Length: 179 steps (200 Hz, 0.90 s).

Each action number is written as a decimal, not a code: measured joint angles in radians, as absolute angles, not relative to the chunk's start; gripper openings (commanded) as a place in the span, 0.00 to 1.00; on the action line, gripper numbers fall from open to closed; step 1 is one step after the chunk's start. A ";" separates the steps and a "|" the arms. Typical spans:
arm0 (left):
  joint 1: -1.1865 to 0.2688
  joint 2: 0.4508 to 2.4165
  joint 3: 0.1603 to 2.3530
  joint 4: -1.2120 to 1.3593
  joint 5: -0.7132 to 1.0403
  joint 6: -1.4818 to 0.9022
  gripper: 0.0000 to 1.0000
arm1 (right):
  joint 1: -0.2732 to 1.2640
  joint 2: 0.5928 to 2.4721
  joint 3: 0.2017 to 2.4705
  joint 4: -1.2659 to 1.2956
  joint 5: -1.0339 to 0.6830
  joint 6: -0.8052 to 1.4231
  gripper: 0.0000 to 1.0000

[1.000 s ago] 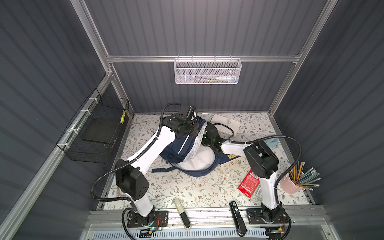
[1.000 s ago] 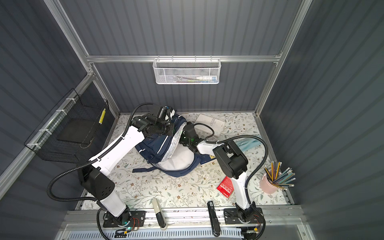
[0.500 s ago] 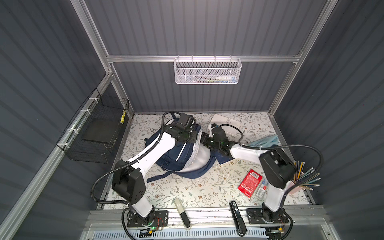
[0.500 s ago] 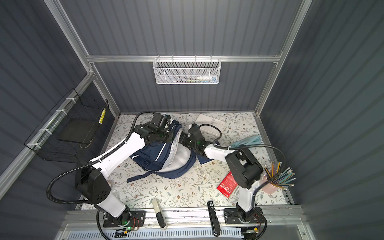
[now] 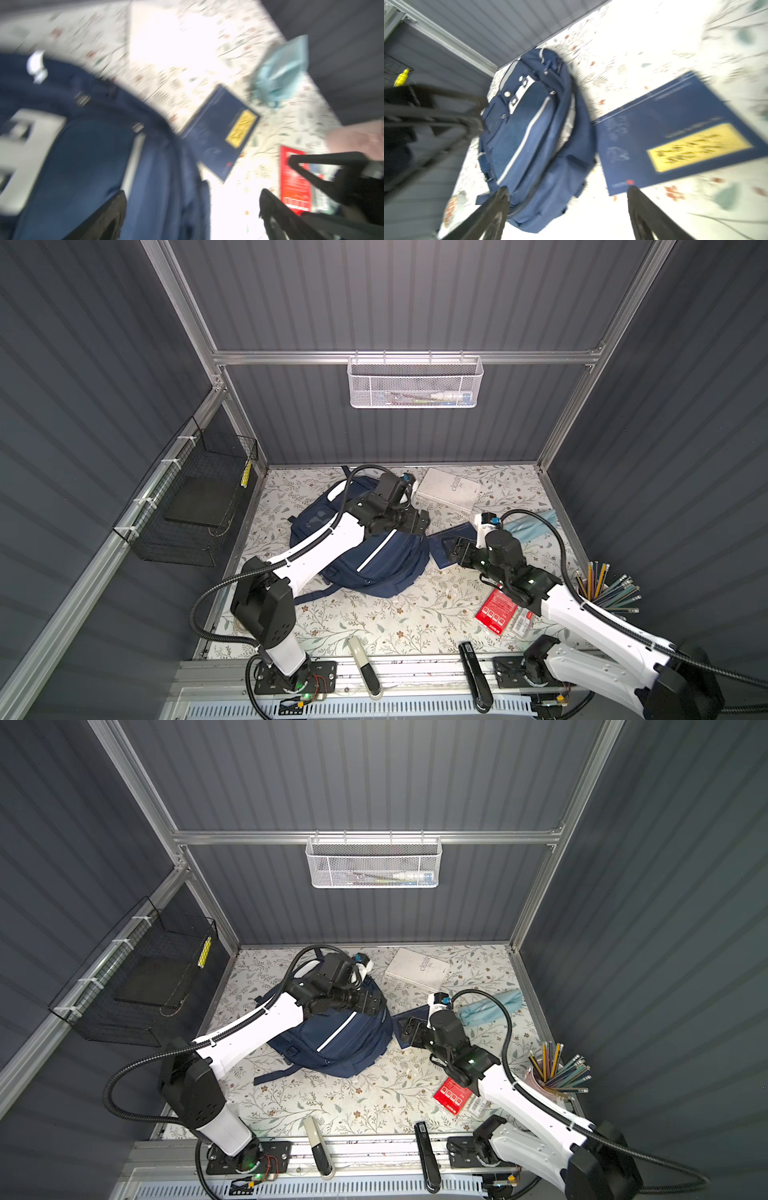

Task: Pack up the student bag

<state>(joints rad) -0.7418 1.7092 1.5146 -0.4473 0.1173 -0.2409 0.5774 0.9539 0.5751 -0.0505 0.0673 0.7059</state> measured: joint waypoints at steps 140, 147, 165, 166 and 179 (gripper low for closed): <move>-0.753 2.378 1.979 -0.508 0.206 -0.153 0.77 | 0.296 1.126 0.400 -0.002 -0.165 0.839 0.95; -0.753 2.379 1.979 -0.508 0.207 -0.154 0.76 | 0.290 1.146 0.400 0.019 -0.174 0.842 0.94; -0.753 2.386 1.979 -0.508 0.212 -0.167 0.76 | 0.270 1.209 0.406 0.065 -0.201 0.849 0.94; -0.753 2.386 1.979 -0.507 0.212 -0.169 0.76 | 0.268 1.215 0.407 0.068 -0.204 0.849 0.94; -0.753 2.395 1.979 -0.505 0.214 -0.190 0.76 | 0.244 1.265 0.418 0.113 -0.227 0.858 0.93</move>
